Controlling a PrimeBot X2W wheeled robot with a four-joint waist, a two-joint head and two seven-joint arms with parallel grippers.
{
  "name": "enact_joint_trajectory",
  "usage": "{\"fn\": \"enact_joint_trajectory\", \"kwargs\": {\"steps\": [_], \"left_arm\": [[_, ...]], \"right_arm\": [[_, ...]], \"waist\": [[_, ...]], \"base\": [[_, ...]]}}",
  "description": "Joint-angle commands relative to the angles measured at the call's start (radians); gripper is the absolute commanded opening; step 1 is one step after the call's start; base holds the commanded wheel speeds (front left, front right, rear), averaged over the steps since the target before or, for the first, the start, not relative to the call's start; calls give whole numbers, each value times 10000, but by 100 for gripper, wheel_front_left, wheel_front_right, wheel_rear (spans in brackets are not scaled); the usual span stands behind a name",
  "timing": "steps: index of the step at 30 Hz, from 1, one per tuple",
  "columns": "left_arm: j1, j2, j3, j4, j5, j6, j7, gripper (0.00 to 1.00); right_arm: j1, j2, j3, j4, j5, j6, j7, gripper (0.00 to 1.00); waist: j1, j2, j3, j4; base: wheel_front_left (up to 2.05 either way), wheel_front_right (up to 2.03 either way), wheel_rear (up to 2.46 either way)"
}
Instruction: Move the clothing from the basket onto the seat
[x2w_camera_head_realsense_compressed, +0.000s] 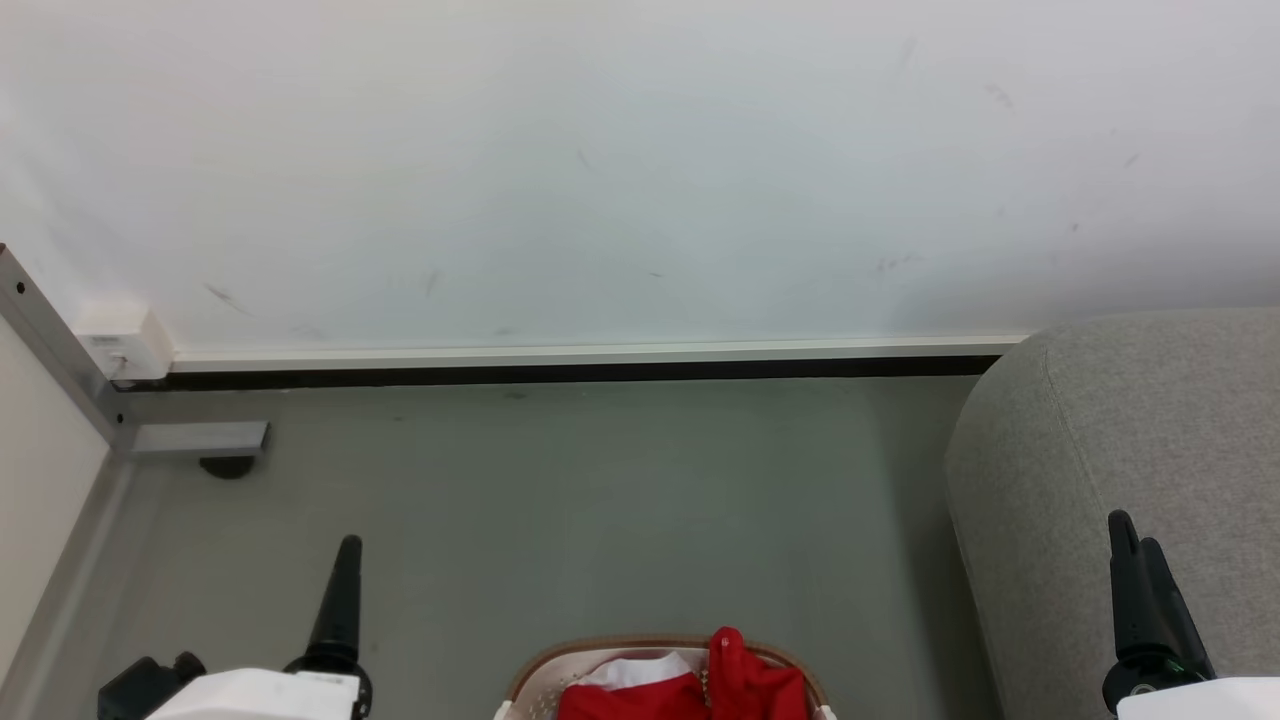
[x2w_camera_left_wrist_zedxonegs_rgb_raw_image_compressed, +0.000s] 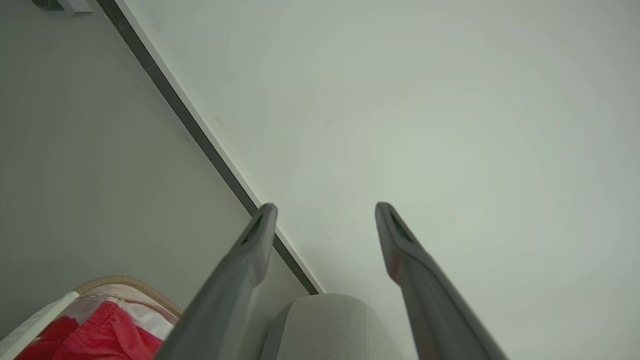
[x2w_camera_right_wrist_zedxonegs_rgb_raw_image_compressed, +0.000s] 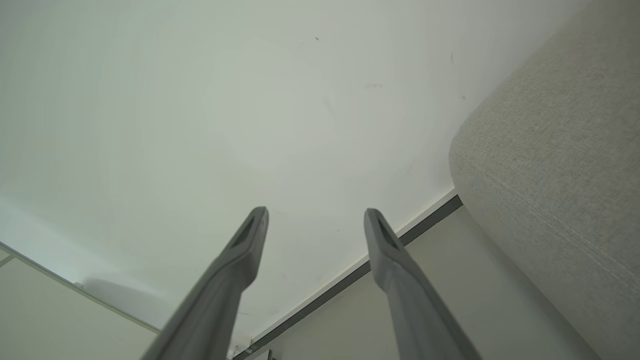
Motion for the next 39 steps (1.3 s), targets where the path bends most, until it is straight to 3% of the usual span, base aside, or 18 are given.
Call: {"fn": "enact_joint_trajectory", "kwargs": {"steps": [1, 23, 39], "left_arm": [[-79, 67, -38, -128, 454, 27, -95, 100], [54, 83, -423, 48, 3684, 130, -849, 100], [128, 93, -586, 150, 5434, 119, -1264, 100]], "right_arm": [[-67, -52, -141, -151, -590, -5, -58, 100], [121, 432, -725, 383, -4794, -9, -296, 100], [261, 701, -916, 585, -6736, -11, -433, 100]], "waist": [[0, -1, -6, 1], [0, -1, -33, 20], [0, -1, -36, 5]], "base": [[0, 0, 0], [0, 0, 0], [0, 0, 0]]}}
